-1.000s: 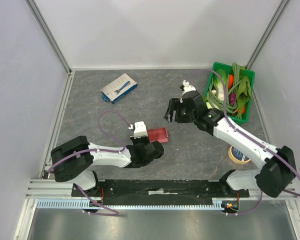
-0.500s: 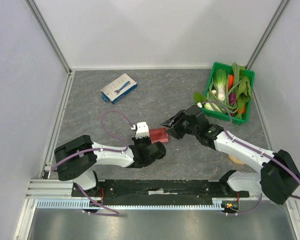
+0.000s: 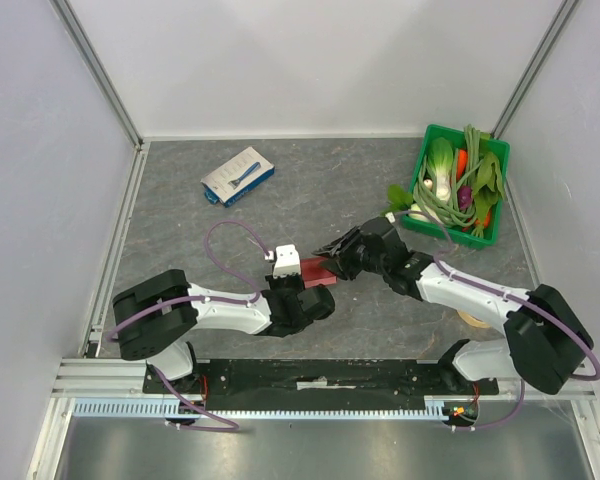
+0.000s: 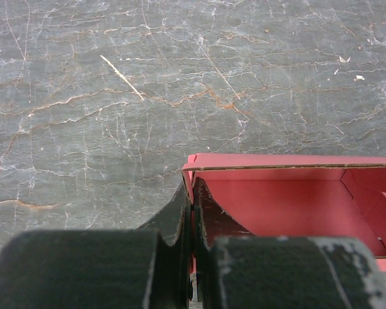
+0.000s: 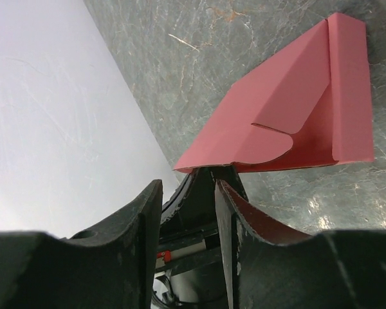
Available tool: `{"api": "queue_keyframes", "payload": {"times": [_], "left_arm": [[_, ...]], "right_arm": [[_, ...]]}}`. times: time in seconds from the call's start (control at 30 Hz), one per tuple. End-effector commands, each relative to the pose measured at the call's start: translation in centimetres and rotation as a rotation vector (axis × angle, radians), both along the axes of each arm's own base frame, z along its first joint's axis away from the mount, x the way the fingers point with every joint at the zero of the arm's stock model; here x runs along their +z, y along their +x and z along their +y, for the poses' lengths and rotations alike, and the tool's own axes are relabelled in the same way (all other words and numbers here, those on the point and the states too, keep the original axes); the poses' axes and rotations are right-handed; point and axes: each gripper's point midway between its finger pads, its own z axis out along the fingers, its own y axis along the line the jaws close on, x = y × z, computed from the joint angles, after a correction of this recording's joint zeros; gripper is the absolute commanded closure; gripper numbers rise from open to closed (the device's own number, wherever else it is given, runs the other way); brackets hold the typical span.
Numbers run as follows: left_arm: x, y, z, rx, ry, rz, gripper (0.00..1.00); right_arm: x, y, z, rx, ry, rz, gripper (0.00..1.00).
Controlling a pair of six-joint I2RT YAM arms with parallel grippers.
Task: Fold the paper box
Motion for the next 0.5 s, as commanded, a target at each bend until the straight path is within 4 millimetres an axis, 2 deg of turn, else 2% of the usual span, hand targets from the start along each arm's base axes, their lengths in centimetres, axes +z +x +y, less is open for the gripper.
{"api": "queue_keyframes", "payload": {"times": [0.0, 0.1, 0.17, 0.2, 0.27, 0.3, 0.37, 0.4, 0.43, 0.47], "left_arm": [[-1.3, -0.5, 1.4, 0.027, 0.060, 0.024, 0.98], [-1.2, -0.6, 1.4, 0.026, 0.062, 0.031, 0.98], [-0.7, -0.5, 0.9, 0.021, 0.057, 0.036, 0.98], [-0.5, -0.6, 1.2, 0.021, 0.076, 0.047, 0.98], [0.0, -0.6, 1.1, 0.031, 0.061, 0.046, 0.98], [0.2, -0.6, 1.4, 0.035, 0.073, 0.046, 0.98], [0.4, -0.7, 1.6, 0.054, 0.048, 0.038, 0.98], [0.6, -0.7, 1.8, 0.058, 0.046, 0.034, 0.98], [0.6, -0.8, 2.0, 0.060, 0.053, 0.034, 0.98], [0.6, -0.8, 2.0, 0.064, 0.048, 0.032, 0.98]], "right_arm": [[-0.2, 0.3, 0.5, -0.010, 0.016, -0.007, 0.54], [0.3, 0.6, 0.4, 0.016, -0.022, -0.067, 0.49], [1.4, 0.8, 0.2, 0.080, -0.084, -0.187, 0.43], [2.9, 0.9, 0.0, 0.094, -0.092, -0.255, 0.36], [3.9, 0.7, -0.9, 0.170, -0.175, -0.398, 0.30], [5.6, 0.6, -1.8, 0.177, -0.179, -0.471, 0.28], [6.3, 0.5, -3.7, 0.226, -0.275, -0.585, 0.24], [7.7, 1.1, -5.5, 0.203, -0.306, -0.638, 0.24], [6.0, 1.1, -7.6, 0.199, -0.407, -0.576, 0.25], [5.9, 1.5, -9.0, 0.189, -0.467, -0.577, 0.25]]}}
